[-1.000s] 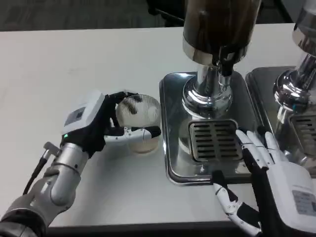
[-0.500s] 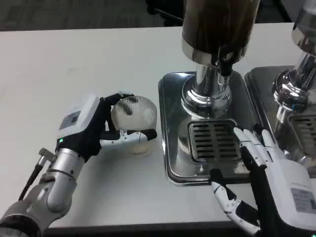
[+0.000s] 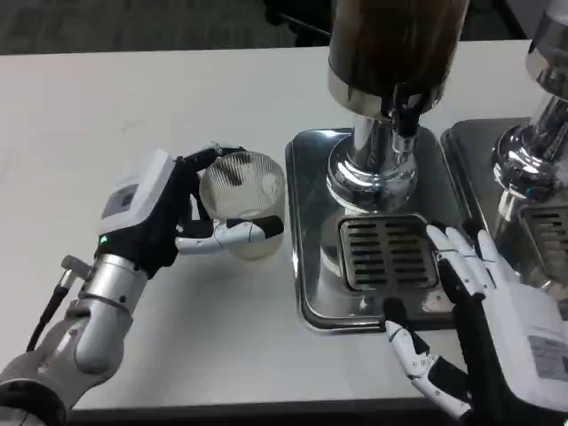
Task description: Grasp the cup under the faucet to collect the drink, then remove the cup.
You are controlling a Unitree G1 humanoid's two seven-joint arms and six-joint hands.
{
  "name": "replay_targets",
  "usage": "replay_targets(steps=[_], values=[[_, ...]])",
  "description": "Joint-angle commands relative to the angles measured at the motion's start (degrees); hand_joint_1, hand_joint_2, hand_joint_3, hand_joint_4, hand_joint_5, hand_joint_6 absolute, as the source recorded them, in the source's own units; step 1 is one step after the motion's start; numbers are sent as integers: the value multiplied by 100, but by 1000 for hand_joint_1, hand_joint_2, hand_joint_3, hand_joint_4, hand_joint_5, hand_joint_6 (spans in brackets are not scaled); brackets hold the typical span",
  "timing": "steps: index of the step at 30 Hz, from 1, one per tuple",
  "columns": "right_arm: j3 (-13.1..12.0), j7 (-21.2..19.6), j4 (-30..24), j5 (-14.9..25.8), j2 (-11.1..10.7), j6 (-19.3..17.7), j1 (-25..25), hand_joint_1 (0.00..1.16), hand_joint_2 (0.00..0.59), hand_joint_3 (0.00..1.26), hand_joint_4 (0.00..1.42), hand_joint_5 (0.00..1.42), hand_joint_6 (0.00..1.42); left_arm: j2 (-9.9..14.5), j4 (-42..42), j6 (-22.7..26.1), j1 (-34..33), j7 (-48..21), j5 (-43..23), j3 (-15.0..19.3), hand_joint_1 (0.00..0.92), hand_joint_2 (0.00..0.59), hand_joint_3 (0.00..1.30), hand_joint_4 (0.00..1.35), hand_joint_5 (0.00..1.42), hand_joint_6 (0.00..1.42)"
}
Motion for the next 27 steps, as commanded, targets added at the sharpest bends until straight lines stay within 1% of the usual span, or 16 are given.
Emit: replay_targets(steps=[1,5,9,20,27], values=[[-42,-55,26,38,27,-67,30,415,452,147,97,5,80,-22,-151,-202,-104,-78,-48,37,507,64,625,694,962,1194],[-78,-73,34,75,93,-35,43,413,452,147,96,4,80,-145,-183,-206,-192,-224,2,-31,508,63,630,697,972,1197],[-113,-91,43,101,149,-19,50,412,452,147,92,4,80,-262,-176,-156,-264,-418,-29,-20,515,59,631,705,963,1199],[-123,-93,61,81,284,-14,75,410,452,147,87,4,87,-433,-122,-48,-419,-562,-35,11,511,51,631,711,962,1199],[-115,-112,47,67,328,-11,117,409,452,145,87,7,92,-550,-115,44,-541,-604,5,-23,510,49,633,711,962,1199]])
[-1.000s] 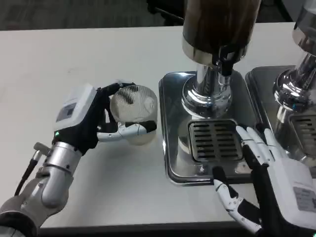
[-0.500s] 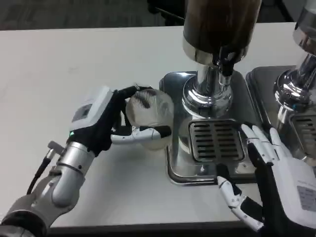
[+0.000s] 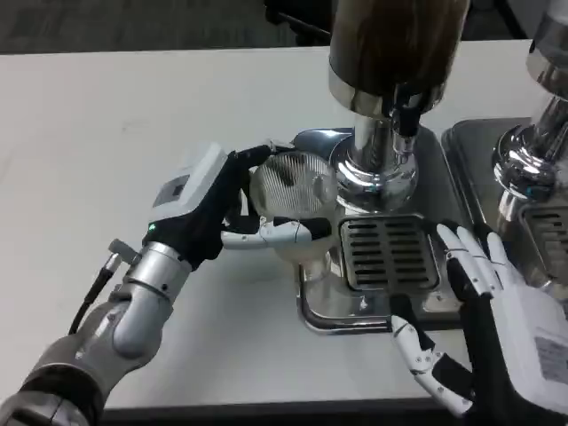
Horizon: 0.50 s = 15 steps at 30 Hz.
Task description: Grasp the cup under the faucet to collect the drink, then remove the cup.
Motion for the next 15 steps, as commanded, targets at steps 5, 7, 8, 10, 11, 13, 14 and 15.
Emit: replay_targets(steps=[5,7,8,10,11,13,14,15], values=[[-24,-139,16,36,88,-4,91,408,452,140,87,12,94,-165,7,153,-388,-98,25,-49,510,48,644,711,973,1211],[-14,-150,17,33,103,-5,107,408,452,139,87,13,94,-211,30,218,-437,-144,21,-58,510,48,644,711,973,1213],[-9,-158,16,28,112,-6,115,408,452,138,87,13,94,-231,38,252,-459,-154,27,-64,510,48,644,713,973,1213],[3,-171,11,11,131,-6,129,408,452,138,87,14,95,-260,56,301,-490,-194,23,-64,510,48,645,715,973,1214],[8,-177,9,7,141,-7,134,408,452,138,87,14,96,-273,65,321,-505,-205,26,-67,510,48,645,716,973,1214],[7,-192,9,9,157,-10,139,408,452,138,87,14,96,-324,98,393,-565,-237,46,-92,510,48,645,718,973,1215],[11,-202,9,2,167,-11,144,408,452,137,87,14,97,-336,110,413,-584,-245,52,-102,510,48,645,718,973,1215],[15,-209,9,-3,176,-12,147,408,452,137,87,14,97,-351,127,444,-604,-274,45,-108,510,48,645,720,973,1215]])
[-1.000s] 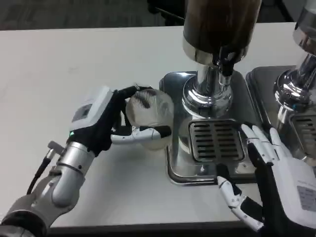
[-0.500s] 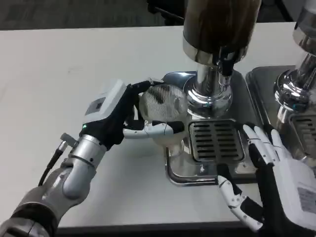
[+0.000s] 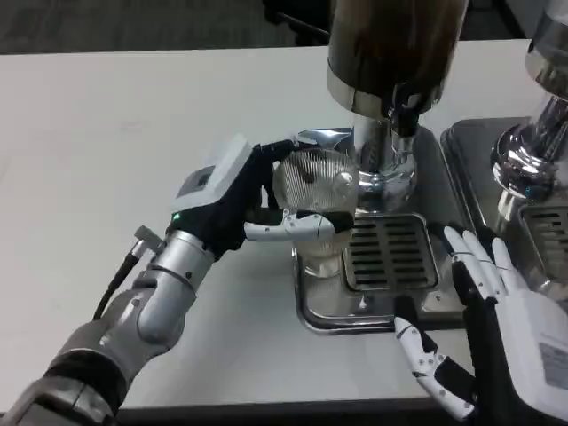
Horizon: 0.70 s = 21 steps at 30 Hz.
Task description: Grasp the cup under the faucet to collect the drink, then remove the cup.
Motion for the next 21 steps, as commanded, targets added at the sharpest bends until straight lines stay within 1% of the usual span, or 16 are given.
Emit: replay_targets(steps=[1,7,14,21], values=[[5,-102,12,0,38,-19,36,408,452,137,87,15,97,-60,33,90,-333,-66,12,-51,510,47,645,722,973,1215],[31,-139,-7,-38,78,-24,51,407,452,137,96,15,109,-170,131,271,-440,-177,2,-94,517,42,657,727,987,1215],[84,-151,-28,-68,102,-10,35,407,452,137,96,15,111,-280,187,362,-517,-271,-22,-125,519,38,659,734,989,1215],[114,-122,-56,-70,123,8,30,407,452,137,96,22,112,-404,205,381,-556,-362,-87,-87,520,36,659,736,982,1215]])
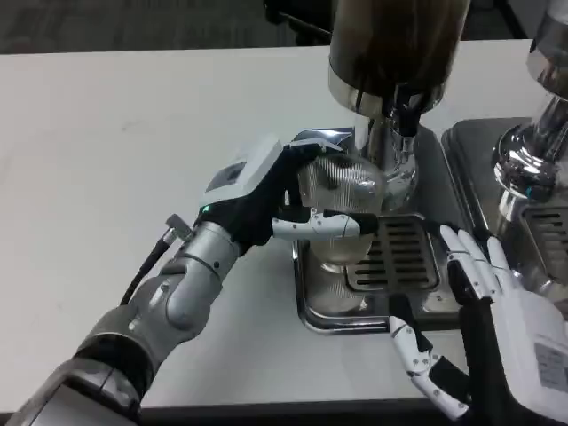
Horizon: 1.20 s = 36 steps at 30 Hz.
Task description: Grasp the cup under the faucet to collect the drink, then remove the cup.
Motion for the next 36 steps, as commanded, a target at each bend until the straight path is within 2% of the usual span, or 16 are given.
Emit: replay_targets(steps=[1,13,19,23,29,36], values=[[25,-50,-57,-13,36,9,29,407,452,137,96,23,113,-61,-19,-24,-224,-63,-80,41,520,36,659,736,981,1215],[58,-59,-78,-13,54,19,46,407,452,137,96,24,113,-220,-18,54,-348,-164,-7,-41,518,34,659,736,976,1215],[54,-81,-53,26,91,41,23,407,452,137,96,24,113,-318,34,177,-431,-200,76,-147,498,42,633,692,955,1183],[56,-90,-58,28,105,39,34,407,452,137,96,24,113,-349,73,295,-486,-238,133,-231,451,57,560,623,888,1061],[49,-79,-86,28,106,28,60,407,452,137,108,37,124,-405,139,456,-559,-554,123,-308,379,61,429,498,711,859],[48,-72,-97,47,128,37,64,407,452,137,109,39,126,-451,138,464,-574,-679,122,-336,348,61,378,416,656,834]])
